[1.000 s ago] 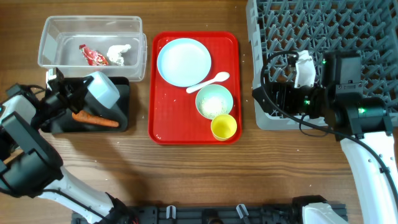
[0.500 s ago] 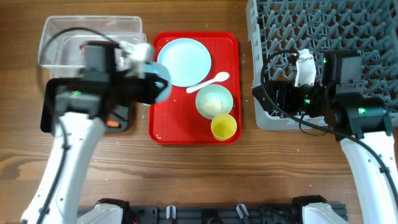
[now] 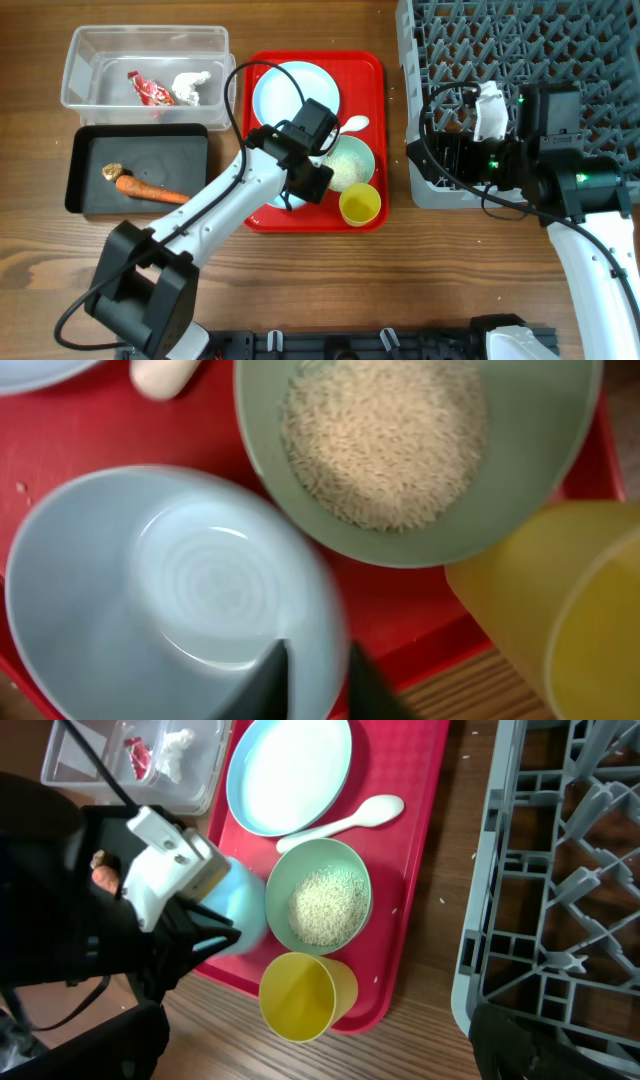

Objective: Sort waste into correct bins and load items into the dishwasher rack
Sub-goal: 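Return the empty blue bowl to the red tray and release it, then grasp the green rice bowl rim with the left gripper and lift it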

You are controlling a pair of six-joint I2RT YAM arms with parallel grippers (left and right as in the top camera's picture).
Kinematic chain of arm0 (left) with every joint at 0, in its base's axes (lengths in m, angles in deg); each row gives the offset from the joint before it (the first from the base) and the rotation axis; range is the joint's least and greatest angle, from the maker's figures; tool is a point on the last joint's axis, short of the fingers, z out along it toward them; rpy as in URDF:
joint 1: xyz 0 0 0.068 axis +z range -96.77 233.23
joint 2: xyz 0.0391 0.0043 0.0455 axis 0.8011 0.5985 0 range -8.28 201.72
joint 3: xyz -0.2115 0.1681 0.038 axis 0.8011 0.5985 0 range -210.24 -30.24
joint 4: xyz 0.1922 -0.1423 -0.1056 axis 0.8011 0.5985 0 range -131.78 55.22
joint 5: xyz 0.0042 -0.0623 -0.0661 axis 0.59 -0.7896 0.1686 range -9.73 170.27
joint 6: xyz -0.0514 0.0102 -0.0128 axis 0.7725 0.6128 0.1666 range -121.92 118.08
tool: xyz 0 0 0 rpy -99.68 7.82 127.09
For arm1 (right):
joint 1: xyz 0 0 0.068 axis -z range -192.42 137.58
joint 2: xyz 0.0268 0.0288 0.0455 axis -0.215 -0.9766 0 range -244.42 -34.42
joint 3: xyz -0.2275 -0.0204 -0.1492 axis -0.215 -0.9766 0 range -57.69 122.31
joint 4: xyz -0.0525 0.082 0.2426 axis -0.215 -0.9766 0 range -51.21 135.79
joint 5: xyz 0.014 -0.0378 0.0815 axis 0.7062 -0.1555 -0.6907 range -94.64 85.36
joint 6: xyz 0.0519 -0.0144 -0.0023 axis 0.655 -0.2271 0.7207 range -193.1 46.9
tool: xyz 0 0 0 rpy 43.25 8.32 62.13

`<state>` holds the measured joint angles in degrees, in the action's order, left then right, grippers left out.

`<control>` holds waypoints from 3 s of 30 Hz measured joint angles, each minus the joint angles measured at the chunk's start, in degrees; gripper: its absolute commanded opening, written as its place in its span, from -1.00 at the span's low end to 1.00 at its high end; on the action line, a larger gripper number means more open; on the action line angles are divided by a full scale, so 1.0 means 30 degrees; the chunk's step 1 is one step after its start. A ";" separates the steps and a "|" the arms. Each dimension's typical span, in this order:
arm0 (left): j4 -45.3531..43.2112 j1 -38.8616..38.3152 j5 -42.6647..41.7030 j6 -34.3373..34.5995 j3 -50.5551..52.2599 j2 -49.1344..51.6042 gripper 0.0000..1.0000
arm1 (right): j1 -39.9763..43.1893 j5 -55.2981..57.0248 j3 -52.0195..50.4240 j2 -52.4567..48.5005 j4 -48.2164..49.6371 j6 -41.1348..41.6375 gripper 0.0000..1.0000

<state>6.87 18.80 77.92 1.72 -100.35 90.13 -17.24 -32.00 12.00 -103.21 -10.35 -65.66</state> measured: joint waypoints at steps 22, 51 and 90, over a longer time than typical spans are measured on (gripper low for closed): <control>-0.6943 0.1661 0.0270 -0.0488 -0.1428 0.2674 0.52 | 0.0000 0.0000 0.0000 0.0000 0.0299 0.0175 0.99; -0.5923 0.1472 -0.0095 -0.0444 -0.2062 0.2696 -0.92 | 0.0000 0.0000 0.0000 0.0000 0.0597 0.0444 0.99; 0.0612 1.1999 1.8986 -0.2157 -0.2674 -0.3060 -0.92 | 0.0000 0.0495 0.0000 0.0000 0.1151 0.0444 1.00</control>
<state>8.70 54.80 134.88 -4.75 -108.37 80.95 -17.24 -30.51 12.00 -103.21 -6.89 -64.33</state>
